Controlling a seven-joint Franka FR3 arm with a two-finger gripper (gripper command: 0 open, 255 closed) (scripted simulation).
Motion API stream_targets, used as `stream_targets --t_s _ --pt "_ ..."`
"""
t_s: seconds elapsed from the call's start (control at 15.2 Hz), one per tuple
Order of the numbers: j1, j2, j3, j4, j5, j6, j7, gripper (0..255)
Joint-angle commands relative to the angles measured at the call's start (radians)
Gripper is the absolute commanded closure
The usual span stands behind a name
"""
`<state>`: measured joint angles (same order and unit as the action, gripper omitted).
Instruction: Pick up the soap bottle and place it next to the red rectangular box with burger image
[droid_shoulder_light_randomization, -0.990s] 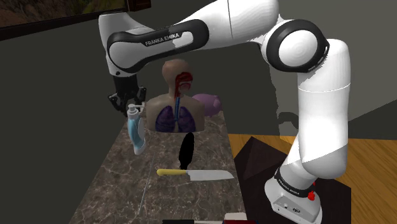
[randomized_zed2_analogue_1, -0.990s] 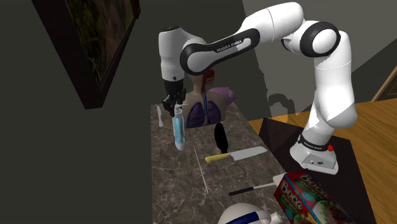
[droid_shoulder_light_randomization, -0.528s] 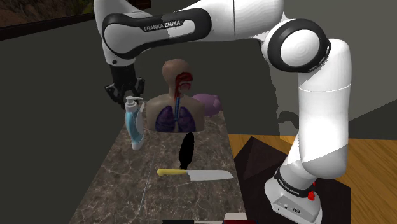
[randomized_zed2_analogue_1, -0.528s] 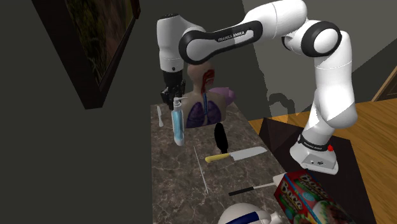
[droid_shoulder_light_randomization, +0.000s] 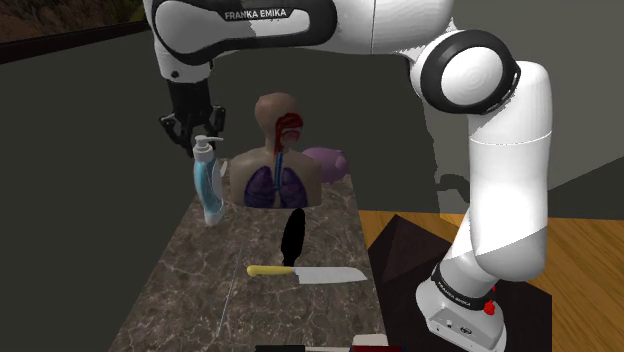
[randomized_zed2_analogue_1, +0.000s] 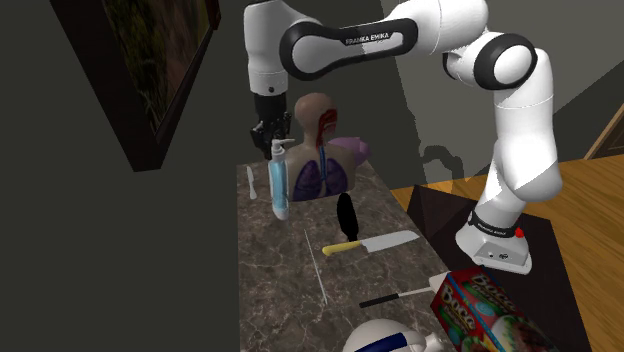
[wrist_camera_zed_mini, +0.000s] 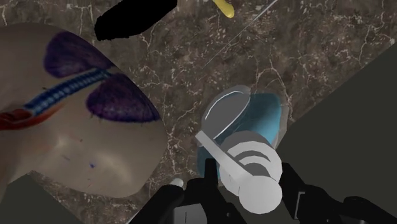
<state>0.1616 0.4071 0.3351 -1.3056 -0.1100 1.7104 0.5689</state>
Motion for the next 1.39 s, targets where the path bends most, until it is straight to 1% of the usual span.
stream_targets --t_s 0.0,0.46,0.79,1.06,1.19,1.25,1.32 --pt "0.005 0.007 0.000 0.041 -0.002 -0.033 0.001 255" --pt "0.022 0.037 0.001 0.181 -0.011 -0.144 0.002 255" --pt "0.042 0.076 0.000 0.313 -0.023 -0.237 0.002 255" --pt "0.068 0.128 -0.004 0.455 -0.038 -0.327 0.002 255" --pt "0.088 0.169 -0.007 0.555 -0.050 -0.384 0.001 255" --pt "0.102 0.198 -0.011 0.621 -0.059 -0.421 -0.001 255" --pt "0.107 0.209 -0.012 0.643 -0.061 -0.432 -0.002 255"
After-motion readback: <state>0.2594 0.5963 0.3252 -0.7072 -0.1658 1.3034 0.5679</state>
